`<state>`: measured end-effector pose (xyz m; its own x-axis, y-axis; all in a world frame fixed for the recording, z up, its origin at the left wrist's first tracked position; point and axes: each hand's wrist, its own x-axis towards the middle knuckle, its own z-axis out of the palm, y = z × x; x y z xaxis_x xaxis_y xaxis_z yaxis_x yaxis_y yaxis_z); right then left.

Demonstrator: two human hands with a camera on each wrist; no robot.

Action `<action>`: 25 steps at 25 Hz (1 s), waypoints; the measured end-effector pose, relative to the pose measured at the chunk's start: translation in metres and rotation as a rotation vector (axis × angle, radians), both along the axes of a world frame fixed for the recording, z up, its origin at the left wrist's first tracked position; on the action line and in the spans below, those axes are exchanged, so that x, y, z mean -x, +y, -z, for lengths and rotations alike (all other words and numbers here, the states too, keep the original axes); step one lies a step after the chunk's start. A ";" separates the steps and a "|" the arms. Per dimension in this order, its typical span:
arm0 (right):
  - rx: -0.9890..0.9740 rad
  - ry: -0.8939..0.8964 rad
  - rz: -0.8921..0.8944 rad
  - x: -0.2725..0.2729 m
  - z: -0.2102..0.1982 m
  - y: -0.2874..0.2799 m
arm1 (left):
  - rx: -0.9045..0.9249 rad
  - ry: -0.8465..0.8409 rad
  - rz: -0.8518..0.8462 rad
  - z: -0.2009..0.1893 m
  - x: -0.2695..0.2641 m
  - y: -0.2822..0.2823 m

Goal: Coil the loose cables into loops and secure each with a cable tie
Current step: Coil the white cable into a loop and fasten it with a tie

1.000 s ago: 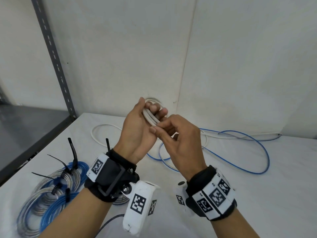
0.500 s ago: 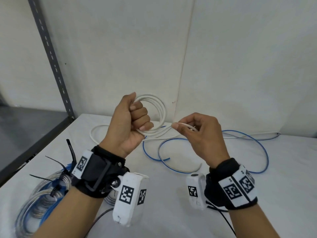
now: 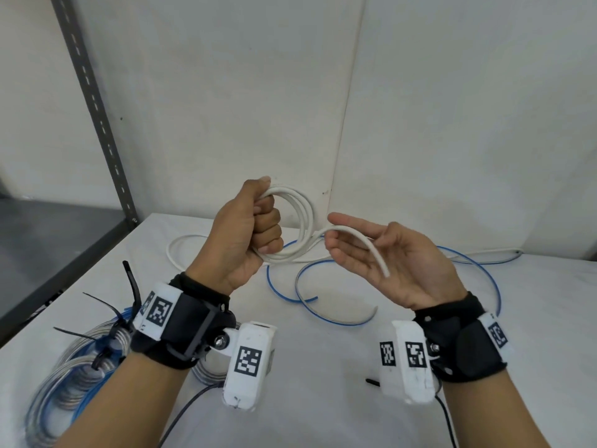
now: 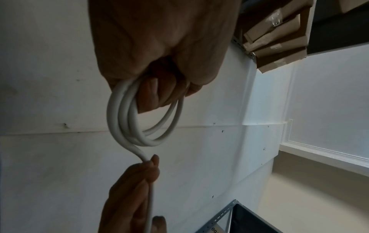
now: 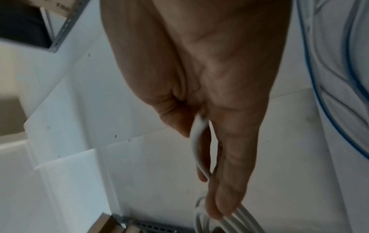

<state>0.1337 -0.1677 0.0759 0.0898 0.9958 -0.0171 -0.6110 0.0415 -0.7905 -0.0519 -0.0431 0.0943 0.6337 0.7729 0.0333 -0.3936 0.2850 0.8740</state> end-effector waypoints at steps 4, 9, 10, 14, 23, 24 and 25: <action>-0.134 -0.048 -0.013 -0.001 0.007 -0.001 | 0.057 -0.025 0.038 0.000 -0.001 0.001; -0.226 -0.796 0.614 0.019 0.015 0.015 | 0.012 0.036 0.078 0.007 -0.013 -0.013; -0.261 -0.924 0.751 0.025 0.016 0.020 | -0.018 0.051 0.073 0.009 -0.015 -0.017; -0.386 -1.147 1.107 0.037 0.025 0.025 | -0.108 0.108 0.036 0.012 -0.022 -0.024; -0.495 -1.753 1.045 0.037 0.029 0.025 | -0.227 0.242 0.109 0.003 -0.011 -0.021; -0.486 -1.807 1.038 0.037 0.028 0.024 | -0.228 0.256 0.093 0.003 -0.011 -0.019; -0.478 -1.844 1.017 0.037 0.027 0.024 | -0.208 0.256 0.089 0.004 -0.012 -0.016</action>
